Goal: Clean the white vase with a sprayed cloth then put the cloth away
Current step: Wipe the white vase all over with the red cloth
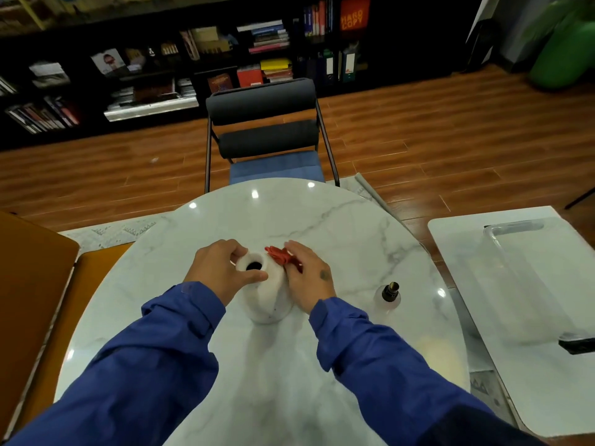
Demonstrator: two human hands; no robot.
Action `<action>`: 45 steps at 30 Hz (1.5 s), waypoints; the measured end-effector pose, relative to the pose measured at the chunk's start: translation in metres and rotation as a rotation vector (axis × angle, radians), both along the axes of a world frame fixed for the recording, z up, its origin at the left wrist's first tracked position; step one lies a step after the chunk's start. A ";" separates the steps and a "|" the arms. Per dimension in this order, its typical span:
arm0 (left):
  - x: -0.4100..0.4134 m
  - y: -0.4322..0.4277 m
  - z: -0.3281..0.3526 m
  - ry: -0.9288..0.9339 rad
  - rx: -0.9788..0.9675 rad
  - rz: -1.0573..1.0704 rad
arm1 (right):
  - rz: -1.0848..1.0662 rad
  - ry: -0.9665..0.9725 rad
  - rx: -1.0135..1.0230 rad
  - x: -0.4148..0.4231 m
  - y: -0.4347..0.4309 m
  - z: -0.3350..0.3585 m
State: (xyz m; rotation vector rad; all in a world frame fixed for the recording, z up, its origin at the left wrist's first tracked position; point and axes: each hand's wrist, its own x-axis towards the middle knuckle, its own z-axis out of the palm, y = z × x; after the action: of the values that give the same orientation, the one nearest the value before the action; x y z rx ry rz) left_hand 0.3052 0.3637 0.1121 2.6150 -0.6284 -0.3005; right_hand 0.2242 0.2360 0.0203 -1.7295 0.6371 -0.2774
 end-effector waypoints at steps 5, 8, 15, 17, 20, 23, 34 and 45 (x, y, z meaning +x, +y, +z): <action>-0.005 -0.001 0.000 -0.018 0.009 0.042 | -0.097 -0.053 0.097 -0.024 0.007 -0.005; -0.011 -0.002 0.001 -0.030 -0.014 0.084 | -0.078 -0.143 -0.040 -0.044 0.026 -0.007; -0.008 -0.004 0.009 -0.007 0.137 0.081 | -0.320 -0.160 0.177 -0.056 0.021 0.006; 0.000 0.002 0.014 0.043 0.095 -0.013 | -0.386 -0.129 0.185 -0.056 0.007 0.007; 0.002 0.007 0.016 0.094 0.150 -0.284 | -0.409 -0.088 0.122 -0.052 -0.002 0.009; 0.001 0.005 0.015 0.050 0.220 -0.346 | -0.362 -0.078 0.127 -0.042 -0.004 0.012; -0.010 -0.008 0.011 -0.006 0.121 -0.091 | -0.055 -0.283 -0.210 -0.047 0.053 -0.008; -0.005 -0.007 0.008 0.012 0.116 -0.015 | -0.214 -0.304 -0.101 -0.029 0.051 -0.004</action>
State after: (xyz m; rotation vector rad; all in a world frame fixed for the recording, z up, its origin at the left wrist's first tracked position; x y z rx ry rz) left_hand 0.3000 0.3569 0.1199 2.7179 -0.6444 -0.3672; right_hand 0.1947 0.2867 0.0167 -1.6706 0.5914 -0.7187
